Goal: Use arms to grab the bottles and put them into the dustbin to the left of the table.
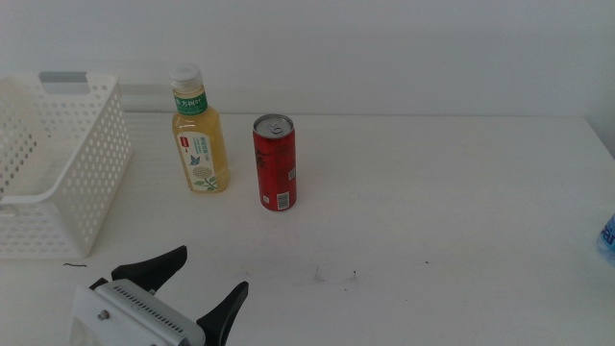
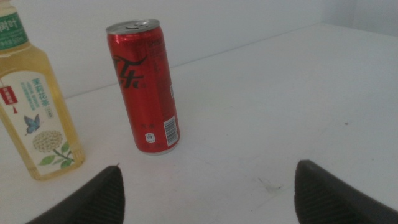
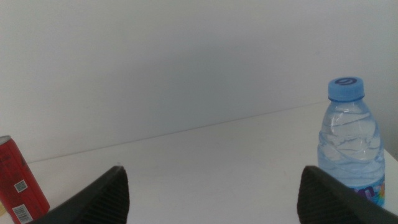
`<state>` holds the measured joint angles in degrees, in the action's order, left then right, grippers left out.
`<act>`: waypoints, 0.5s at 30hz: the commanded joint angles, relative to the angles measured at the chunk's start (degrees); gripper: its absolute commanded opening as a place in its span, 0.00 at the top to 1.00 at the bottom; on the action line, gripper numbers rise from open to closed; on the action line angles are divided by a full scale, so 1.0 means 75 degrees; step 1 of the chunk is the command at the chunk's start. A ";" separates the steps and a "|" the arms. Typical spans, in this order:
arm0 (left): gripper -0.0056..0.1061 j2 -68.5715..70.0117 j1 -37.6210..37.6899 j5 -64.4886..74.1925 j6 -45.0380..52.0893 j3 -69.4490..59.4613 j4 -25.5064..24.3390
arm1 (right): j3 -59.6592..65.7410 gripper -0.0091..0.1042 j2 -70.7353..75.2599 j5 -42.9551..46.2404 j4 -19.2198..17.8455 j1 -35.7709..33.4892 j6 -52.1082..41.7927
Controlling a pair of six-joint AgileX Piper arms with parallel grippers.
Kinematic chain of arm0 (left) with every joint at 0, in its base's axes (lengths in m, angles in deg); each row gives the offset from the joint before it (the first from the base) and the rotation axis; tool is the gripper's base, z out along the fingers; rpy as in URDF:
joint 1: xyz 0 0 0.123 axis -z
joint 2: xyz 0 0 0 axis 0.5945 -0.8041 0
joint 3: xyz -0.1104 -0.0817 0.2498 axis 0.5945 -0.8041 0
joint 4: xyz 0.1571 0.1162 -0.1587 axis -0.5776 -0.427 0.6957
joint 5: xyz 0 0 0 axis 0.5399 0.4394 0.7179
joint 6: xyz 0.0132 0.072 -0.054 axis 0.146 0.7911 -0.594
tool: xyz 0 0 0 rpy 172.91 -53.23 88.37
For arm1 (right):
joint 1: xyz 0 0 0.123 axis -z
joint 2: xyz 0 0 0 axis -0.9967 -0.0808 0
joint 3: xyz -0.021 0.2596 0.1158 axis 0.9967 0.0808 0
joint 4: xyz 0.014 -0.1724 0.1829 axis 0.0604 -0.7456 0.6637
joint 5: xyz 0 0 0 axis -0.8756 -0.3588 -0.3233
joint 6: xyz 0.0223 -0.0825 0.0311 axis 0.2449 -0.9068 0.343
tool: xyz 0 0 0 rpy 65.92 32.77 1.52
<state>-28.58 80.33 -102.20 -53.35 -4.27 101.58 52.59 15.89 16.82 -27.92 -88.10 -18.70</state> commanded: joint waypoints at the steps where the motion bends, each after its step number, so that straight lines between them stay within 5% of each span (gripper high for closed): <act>1: 0.11 0.0022 0.0024 -0.0147 -0.0247 -0.0007 0.0027 | 0.0024 0.14 0.0039 0.0065 -0.0048 0.0062 -0.0012; 15: 0.11 -0.2047 -0.0767 0.0412 -0.0116 0.2506 0.0160 | 0.0024 0.14 0.0039 0.0065 -0.0048 0.0062 -0.0012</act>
<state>-41.74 75.26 -98.81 -53.61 12.63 102.89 52.59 15.89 16.82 -27.92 -88.10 -18.70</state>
